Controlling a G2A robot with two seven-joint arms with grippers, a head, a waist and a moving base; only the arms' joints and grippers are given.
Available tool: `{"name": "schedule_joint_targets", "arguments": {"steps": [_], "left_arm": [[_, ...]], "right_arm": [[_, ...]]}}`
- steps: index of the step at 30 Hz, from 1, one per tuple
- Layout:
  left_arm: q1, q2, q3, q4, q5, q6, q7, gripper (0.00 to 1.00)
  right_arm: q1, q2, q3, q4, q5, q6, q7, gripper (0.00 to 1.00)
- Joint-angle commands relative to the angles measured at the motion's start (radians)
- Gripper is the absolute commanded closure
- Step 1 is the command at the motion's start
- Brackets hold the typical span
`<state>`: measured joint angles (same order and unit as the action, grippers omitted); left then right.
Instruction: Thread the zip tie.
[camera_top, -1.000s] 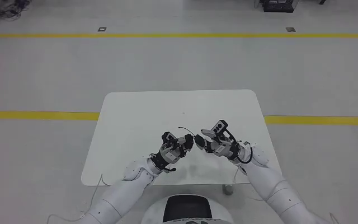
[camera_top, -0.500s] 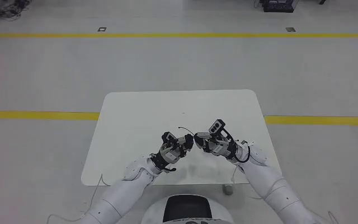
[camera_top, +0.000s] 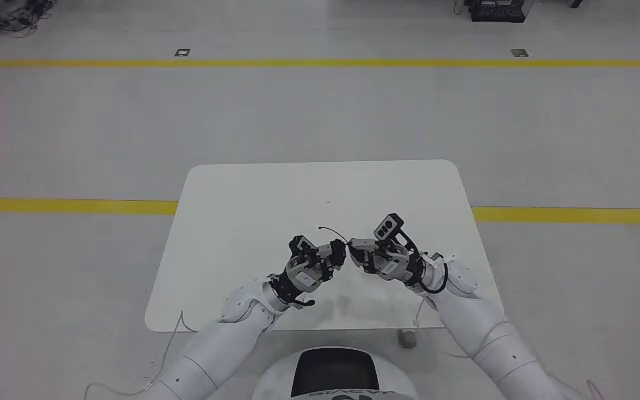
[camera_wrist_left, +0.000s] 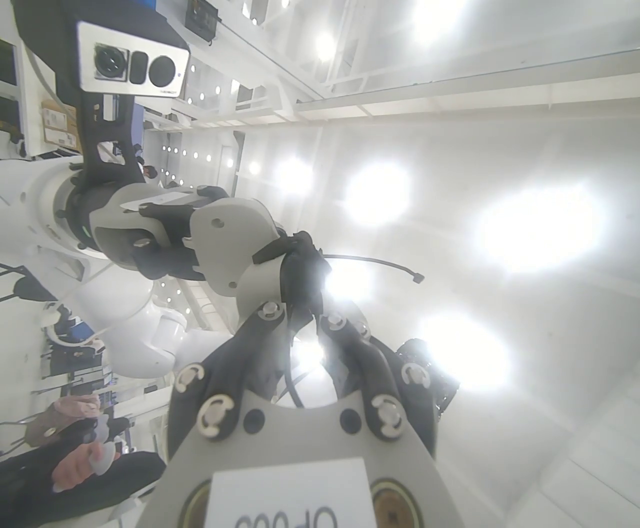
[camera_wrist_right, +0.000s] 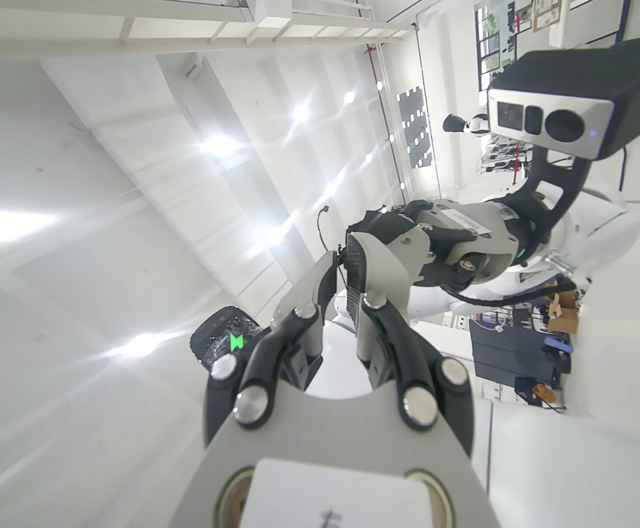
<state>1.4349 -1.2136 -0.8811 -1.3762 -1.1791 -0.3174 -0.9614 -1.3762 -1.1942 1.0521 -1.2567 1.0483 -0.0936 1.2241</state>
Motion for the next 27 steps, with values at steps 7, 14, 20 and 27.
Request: {"name": "schedule_joint_targets", "arguments": {"steps": [7, 14, 20, 27], "left_arm": [[0.0, 0.0, 0.0, 0.0, 0.0, 0.0, 0.0, 1.0], [0.0, 0.0, 0.0, 0.0, 0.0, 0.0, 0.0, 1.0], [0.0, 0.0, 0.0, 0.0, 0.0, 0.0, 0.0, 1.0], [0.0, 0.0, 0.0, 0.0, 0.0, 0.0, 0.0, 1.0]], "right_arm": [[-0.011, -0.001, 0.01, -0.01, -0.006, -0.009, 0.004, 0.95], [-0.018, -0.002, 0.018, -0.017, -0.015, -0.013, 0.003, 1.0], [-0.023, -0.002, 0.025, -0.022, -0.025, -0.016, -0.004, 1.0], [-0.033, -0.002, 0.038, -0.025, -0.023, -0.019, -0.002, 1.0]]}}
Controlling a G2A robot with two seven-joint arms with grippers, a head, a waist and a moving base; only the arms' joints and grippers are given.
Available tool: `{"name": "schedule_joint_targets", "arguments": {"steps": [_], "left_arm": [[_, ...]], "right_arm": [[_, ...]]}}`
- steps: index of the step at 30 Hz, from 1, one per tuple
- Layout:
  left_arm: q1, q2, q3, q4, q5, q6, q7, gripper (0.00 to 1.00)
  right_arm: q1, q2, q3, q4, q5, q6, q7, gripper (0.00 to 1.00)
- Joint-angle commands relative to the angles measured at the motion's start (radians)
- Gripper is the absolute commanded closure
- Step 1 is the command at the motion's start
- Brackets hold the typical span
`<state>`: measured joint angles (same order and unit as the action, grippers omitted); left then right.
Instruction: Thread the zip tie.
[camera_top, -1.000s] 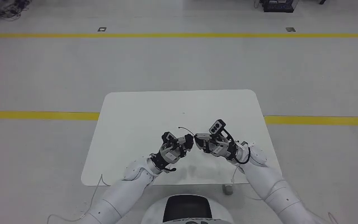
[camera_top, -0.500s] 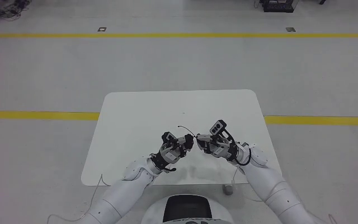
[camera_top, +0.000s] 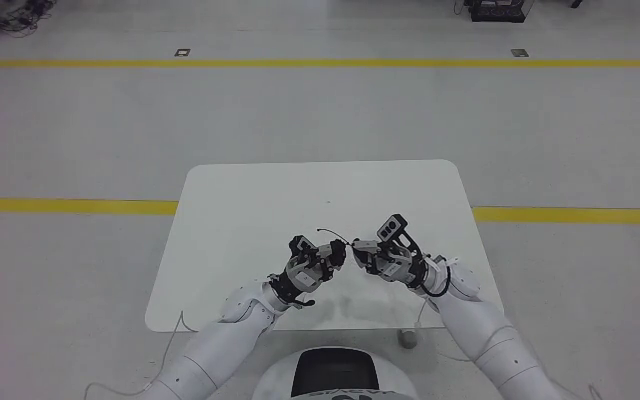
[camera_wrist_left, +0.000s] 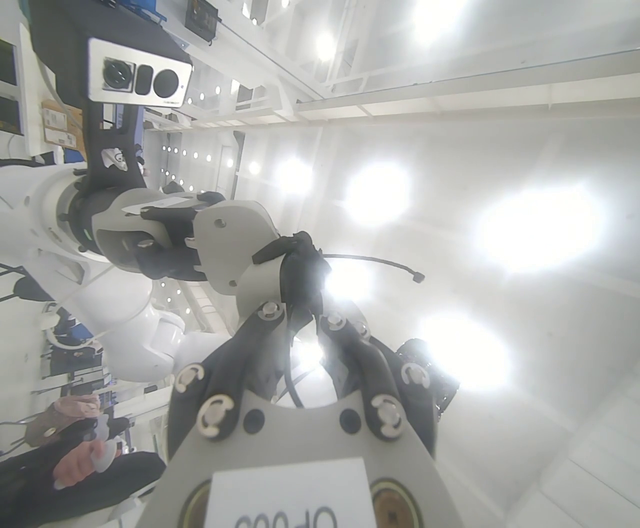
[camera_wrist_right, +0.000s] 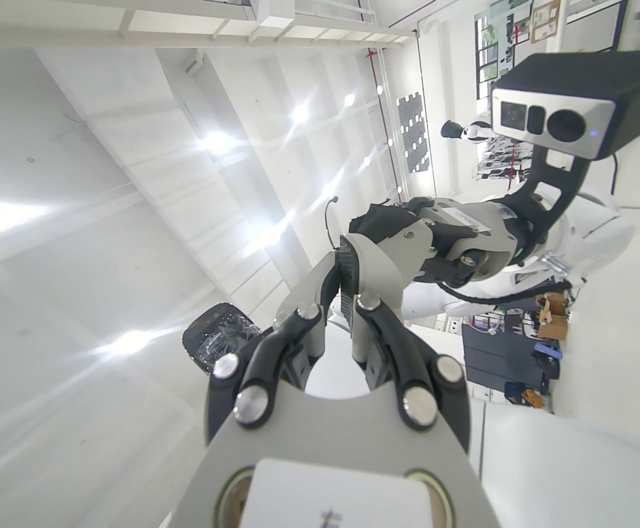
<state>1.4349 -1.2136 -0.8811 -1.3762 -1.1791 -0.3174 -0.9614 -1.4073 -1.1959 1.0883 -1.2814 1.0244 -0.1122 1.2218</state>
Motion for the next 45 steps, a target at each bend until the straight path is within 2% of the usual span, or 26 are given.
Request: {"name": "schedule_joint_targets", "arguments": {"steps": [1, 15, 45], "left_arm": [[0.0, 0.0, 0.0, 0.0, 0.0, 0.0, 0.0, 1.0], [0.0, 0.0, 0.0, 0.0, 0.0, 0.0, 0.0, 1.0], [0.0, 0.0, 0.0, 0.0, 0.0, 0.0, 0.0, 1.0]], "right_arm": [[-0.003, 0.0, 0.004, -0.001, 0.001, -0.001, 0.001, 1.0], [-0.028, 0.006, 0.048, -0.017, 0.003, 0.0, 0.001, 1.0], [-0.053, 0.009, 0.093, -0.039, -0.01, 0.0, -0.01, 1.0]]}}
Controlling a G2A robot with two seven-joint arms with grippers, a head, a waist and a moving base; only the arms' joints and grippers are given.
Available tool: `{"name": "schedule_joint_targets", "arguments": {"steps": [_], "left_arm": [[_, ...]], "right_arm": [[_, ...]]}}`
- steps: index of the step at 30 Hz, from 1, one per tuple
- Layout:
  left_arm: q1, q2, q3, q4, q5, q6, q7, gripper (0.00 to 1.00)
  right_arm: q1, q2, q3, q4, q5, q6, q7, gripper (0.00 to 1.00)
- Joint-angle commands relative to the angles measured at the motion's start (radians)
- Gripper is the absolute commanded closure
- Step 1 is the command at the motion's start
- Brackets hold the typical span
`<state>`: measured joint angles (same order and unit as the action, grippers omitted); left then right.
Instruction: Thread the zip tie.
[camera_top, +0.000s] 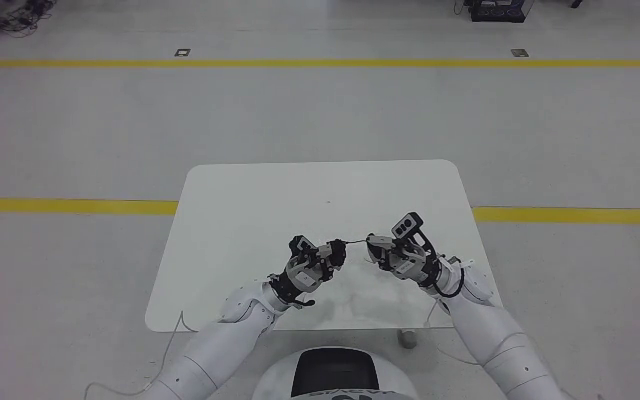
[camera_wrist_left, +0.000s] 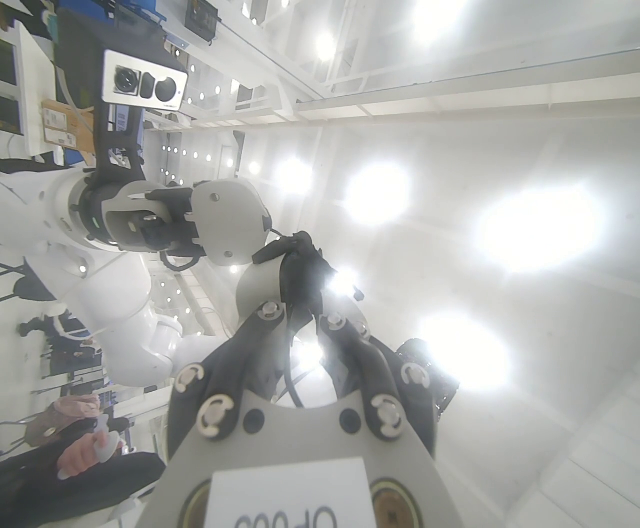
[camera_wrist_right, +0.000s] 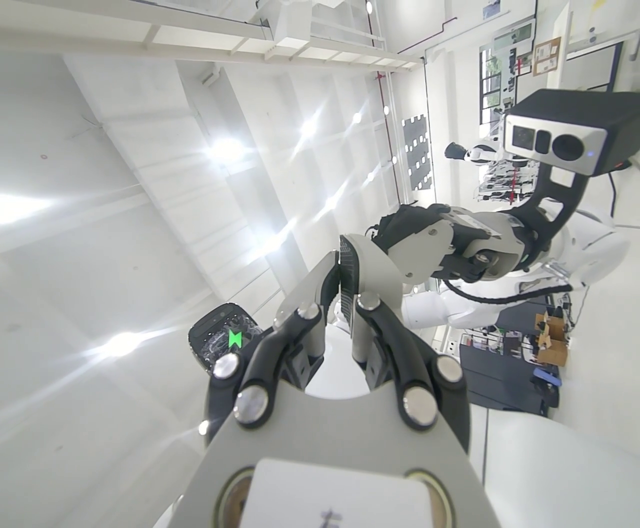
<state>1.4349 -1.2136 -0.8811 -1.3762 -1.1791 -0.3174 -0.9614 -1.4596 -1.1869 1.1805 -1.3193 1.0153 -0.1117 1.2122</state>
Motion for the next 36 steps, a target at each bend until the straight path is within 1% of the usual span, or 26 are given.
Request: {"name": "schedule_joint_targets", "arguments": {"steps": [1, 22, 36], "left_arm": [[0.0, 0.0, 0.0, 0.0, 0.0, 0.0, 0.0, 1.0], [0.0, 0.0, 0.0, 0.0, 0.0, 0.0, 0.0, 1.0], [0.0, 0.0, 0.0, 0.0, 0.0, 0.0, 0.0, 1.0]], "right_arm": [[-0.001, 0.0, 0.002, -0.002, -0.001, 0.0, -0.001, 1.0], [-0.023, 0.005, 0.04, -0.029, -0.005, 0.003, -0.002, 1.0], [-0.032, 0.007, 0.058, -0.031, -0.007, 0.006, -0.003, 1.0]]}}
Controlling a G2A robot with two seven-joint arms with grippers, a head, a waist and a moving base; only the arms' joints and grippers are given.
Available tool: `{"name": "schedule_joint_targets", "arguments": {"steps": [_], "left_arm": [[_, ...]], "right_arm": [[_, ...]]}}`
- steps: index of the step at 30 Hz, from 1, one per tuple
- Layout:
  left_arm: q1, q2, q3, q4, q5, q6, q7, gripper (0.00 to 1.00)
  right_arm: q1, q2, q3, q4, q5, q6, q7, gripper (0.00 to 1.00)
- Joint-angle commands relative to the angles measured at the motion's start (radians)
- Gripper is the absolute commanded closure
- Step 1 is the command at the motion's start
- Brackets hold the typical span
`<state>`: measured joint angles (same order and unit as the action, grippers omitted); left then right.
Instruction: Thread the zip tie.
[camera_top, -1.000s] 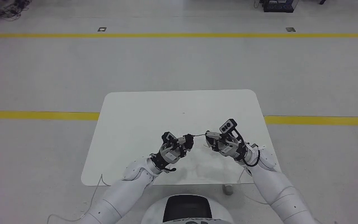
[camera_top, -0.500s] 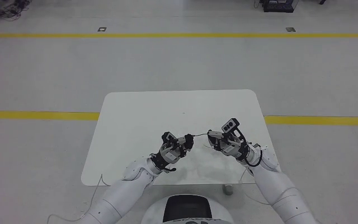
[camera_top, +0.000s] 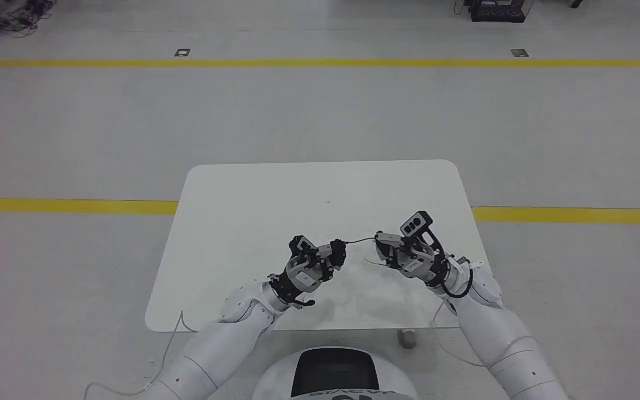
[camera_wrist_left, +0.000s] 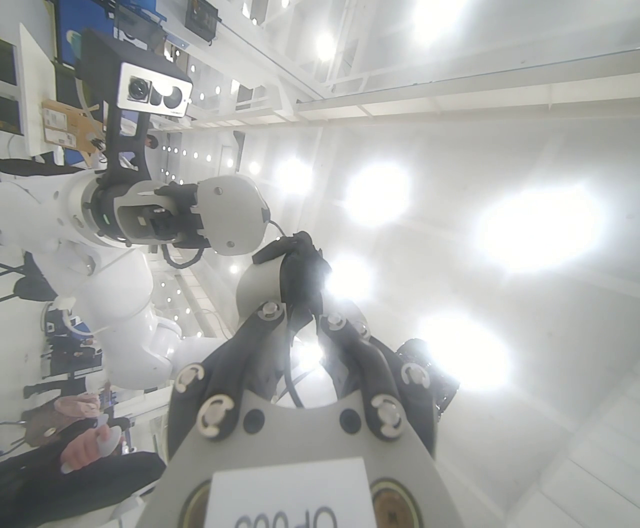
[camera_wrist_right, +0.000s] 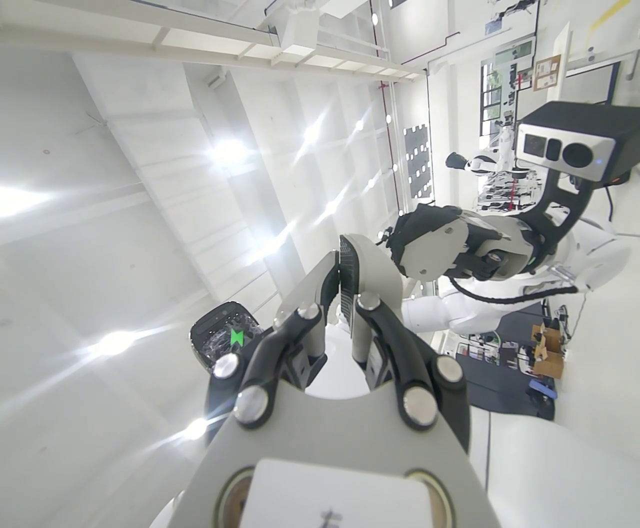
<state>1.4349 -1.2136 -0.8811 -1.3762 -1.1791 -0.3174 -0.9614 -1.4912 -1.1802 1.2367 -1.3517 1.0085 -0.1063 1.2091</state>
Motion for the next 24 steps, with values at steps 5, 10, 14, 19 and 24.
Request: {"name": "schedule_joint_targets", "arguments": {"steps": [5, 10, 14, 19, 24], "left_arm": [[0.0, 0.0, 0.0, 0.0, 0.0, 0.0, 0.0, 1.0], [0.0, 0.0, 0.0, 0.0, 0.0, 0.0, 0.0, 1.0], [0.0, 0.0, 0.0, 0.0, 0.0, 0.0, 0.0, 1.0], [0.0, 0.0, 0.0, 0.0, 0.0, 0.0, 0.0, 1.0], [0.0, 0.0, 0.0, 0.0, 0.0, 0.0, 0.0, 1.0]], "right_arm": [[-0.001, 0.0, 0.005, 0.006, 0.003, 0.001, 0.001, 1.0], [-0.001, -0.001, 0.007, 0.009, 0.003, 0.0, 0.001, 1.0], [-0.002, -0.001, 0.01, 0.014, 0.005, -0.001, 0.001, 1.0], [-0.003, -0.001, 0.013, 0.017, 0.006, -0.003, 0.002, 1.0], [-0.007, -0.001, 0.017, 0.017, 0.006, -0.005, 0.002, 1.0]]}}
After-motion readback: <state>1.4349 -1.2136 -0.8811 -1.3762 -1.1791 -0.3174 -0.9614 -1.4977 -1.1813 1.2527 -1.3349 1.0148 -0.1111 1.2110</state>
